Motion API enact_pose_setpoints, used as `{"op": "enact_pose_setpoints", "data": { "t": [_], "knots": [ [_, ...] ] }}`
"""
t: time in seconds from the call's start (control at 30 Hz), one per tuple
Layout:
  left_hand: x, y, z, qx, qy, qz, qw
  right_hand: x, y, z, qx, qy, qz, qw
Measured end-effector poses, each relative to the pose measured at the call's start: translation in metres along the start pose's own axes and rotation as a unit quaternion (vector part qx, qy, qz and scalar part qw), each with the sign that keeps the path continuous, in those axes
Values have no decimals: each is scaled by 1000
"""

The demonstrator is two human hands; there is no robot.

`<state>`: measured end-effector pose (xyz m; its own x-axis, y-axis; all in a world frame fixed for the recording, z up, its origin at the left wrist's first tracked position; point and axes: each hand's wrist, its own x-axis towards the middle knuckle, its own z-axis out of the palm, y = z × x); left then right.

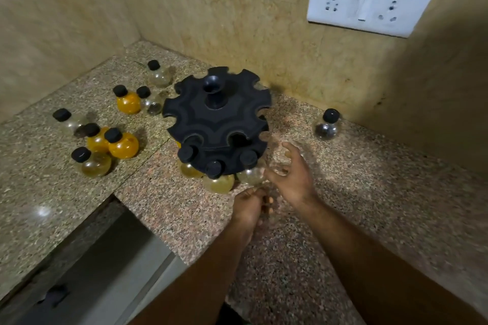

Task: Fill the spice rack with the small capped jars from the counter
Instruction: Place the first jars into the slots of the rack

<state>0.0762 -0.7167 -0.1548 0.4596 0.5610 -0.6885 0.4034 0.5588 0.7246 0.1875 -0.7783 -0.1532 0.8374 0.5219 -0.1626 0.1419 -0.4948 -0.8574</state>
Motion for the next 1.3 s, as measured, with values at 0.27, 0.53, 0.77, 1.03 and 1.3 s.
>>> {"op": "enact_pose_setpoints", "data": {
  "t": [0.27, 0.53, 0.77, 1.03, 1.3],
  "knots": [
    [43, 26, 89, 351, -24, 221, 909, 17, 57, -79, -68, 81, 92, 990],
    [90, 78, 162, 413, -44, 313, 854, 51, 99, -116, -256, 21, 187, 948],
    [128, 100, 198, 502, -38, 419, 755, 66, 115, -113, -314, -30, 187, 930],
    [113, 95, 202, 480, -4, 463, 745, 66, 118, -109, -305, -2, 184, 935],
    [72, 58, 184, 477, -31, 490, 729, 57, 97, -106, -98, 147, 26, 984]
  ]
}}
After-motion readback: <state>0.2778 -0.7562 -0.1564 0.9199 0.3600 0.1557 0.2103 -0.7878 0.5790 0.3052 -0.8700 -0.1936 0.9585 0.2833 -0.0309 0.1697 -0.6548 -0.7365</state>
